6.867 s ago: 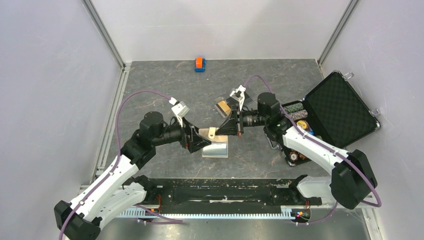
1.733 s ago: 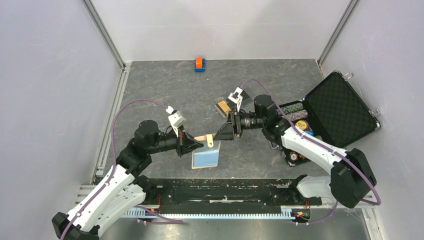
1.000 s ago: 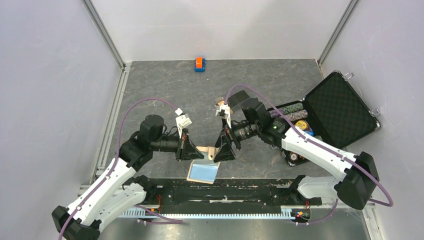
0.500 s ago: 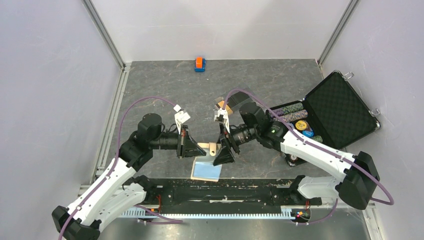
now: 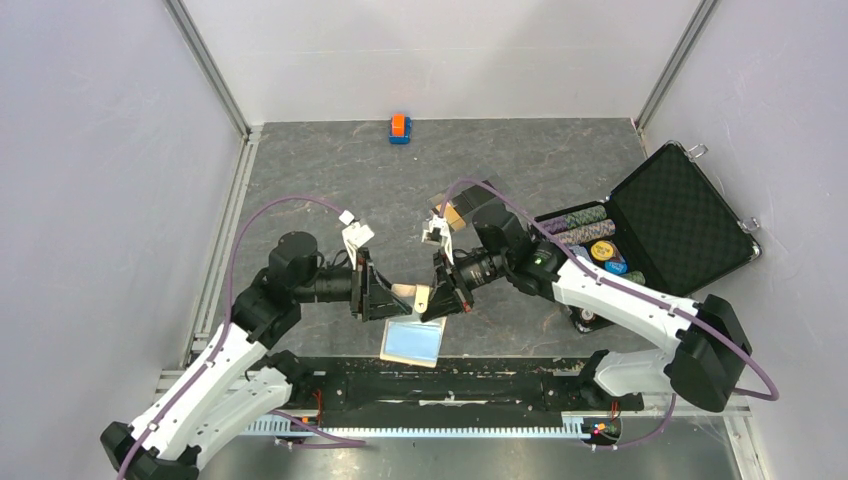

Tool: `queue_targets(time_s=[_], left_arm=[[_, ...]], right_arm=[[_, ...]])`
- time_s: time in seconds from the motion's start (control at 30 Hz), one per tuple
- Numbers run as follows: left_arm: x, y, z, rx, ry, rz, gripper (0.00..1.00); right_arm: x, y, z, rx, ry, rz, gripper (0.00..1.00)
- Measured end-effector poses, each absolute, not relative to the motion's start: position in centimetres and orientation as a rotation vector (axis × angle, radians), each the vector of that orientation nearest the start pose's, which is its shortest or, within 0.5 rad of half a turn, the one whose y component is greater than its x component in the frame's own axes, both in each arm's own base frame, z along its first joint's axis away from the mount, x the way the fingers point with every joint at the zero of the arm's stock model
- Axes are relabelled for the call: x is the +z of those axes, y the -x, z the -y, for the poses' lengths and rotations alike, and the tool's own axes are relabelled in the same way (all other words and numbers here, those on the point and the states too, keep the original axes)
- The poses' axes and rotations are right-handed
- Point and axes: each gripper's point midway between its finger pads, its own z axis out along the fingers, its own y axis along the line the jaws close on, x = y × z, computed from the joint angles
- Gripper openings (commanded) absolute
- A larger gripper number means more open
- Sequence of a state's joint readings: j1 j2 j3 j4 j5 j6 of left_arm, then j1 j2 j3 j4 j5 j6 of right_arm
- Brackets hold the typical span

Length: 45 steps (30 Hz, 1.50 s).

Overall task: Put the credit cards into the card holder
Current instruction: Open the card holder, then place the card holder at the corner of the board.

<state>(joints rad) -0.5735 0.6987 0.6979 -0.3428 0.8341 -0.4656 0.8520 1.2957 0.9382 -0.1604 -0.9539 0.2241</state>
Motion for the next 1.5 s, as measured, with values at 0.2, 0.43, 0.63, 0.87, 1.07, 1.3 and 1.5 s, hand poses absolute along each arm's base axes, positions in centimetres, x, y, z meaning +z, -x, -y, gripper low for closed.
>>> queue_targets(time_s=[0.2, 0.43, 0.63, 0.87, 1.07, 1.3, 1.5], left_arm=[[24.9, -12.2, 22.7, -1.331, -0.57, -1.951, 1.0], [23.2, -14.0, 21.8, -1.266, -0.331, -2.026, 1.0], [19.9, -14.6, 21.8, -1.275, -0.135, -2.171, 1.0], [16.0, -14.5, 22.2, -1.32, 0.036, -2.302, 1.0], [14.7, -14.4, 22.3, -1.31, 0.054, -2.36, 1.0], [12.3, -14.5, 22.2, -1.236, 0.084, -2.49, 1.0], [11.2, -14.8, 22.4, -1.199, 0.086, -2.552, 1.0]], right_arm=[[20.7, -10.9, -34.2, 1.581, 1.205, -1.94, 0.0], [14.5, -12.5, -32.2, 1.528, 0.902, -2.196, 0.0], [10.0, -15.4, -29.4, 1.507, 0.454, -2.283, 0.0], [8.9, -17.9, -27.9, 1.549, 0.037, -2.194, 0.0], [9.2, -19.7, -27.3, 1.579, -0.206, -2.082, 0.0], [7.8, -18.8, -27.9, 1.574, -0.353, -2.087, 0.02], [6.3, -16.9, -28.5, 1.53, -0.4, -2.158, 0.46]])
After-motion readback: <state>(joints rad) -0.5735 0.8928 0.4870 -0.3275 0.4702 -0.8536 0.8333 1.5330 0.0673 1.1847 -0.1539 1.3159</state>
